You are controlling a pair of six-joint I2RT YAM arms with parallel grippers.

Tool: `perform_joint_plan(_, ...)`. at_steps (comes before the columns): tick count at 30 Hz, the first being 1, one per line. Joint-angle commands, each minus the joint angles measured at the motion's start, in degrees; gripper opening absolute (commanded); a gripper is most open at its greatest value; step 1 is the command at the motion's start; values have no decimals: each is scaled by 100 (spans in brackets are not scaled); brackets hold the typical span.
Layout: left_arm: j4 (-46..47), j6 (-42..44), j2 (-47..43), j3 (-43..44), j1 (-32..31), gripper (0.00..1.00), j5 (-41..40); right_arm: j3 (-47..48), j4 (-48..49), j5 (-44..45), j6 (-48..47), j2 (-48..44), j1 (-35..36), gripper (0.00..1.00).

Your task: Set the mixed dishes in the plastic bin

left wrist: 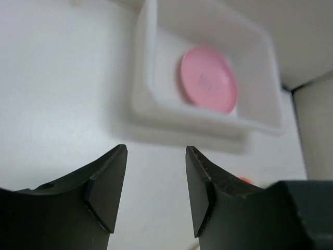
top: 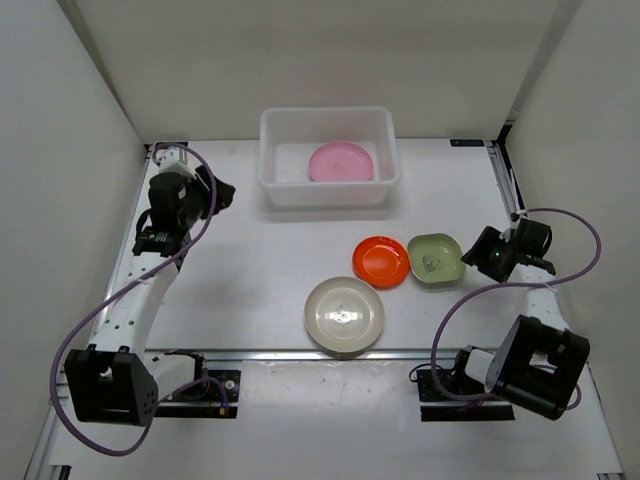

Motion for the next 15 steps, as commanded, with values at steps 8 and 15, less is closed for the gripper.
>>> perform_joint_plan(8,-1984,994,-610,-855,330,64,654,245,591,-3,273,1259,379,49)
perform_joint_plan(15,-2169,1380,-874,-689,647,70,952,404,442,-108,264,1393,301,0)
